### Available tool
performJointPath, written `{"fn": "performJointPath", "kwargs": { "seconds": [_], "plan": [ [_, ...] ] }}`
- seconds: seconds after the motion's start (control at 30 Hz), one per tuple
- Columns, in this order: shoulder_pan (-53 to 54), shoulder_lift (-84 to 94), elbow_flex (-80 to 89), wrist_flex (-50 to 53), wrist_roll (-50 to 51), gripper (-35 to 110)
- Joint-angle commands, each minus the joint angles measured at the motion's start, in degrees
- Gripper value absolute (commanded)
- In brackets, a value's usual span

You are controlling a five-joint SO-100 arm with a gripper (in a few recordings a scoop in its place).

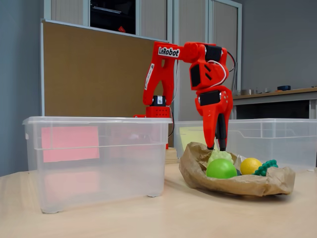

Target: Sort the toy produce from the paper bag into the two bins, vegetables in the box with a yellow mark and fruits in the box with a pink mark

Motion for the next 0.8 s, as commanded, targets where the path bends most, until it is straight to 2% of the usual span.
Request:
{"fn": "performJointPath", "kwargs": {
  "seconds": [0.0,0.43,0.77],
  "plan": [
    [-1.93,0.26,-2.90,0.53,-1.49,36],
    [-3.52,-14.85,-6.33,-3.69,-6.68,40],
    [-2.02,-15.29,-7.12,-3.52,-8.61,32]
  ]
}}
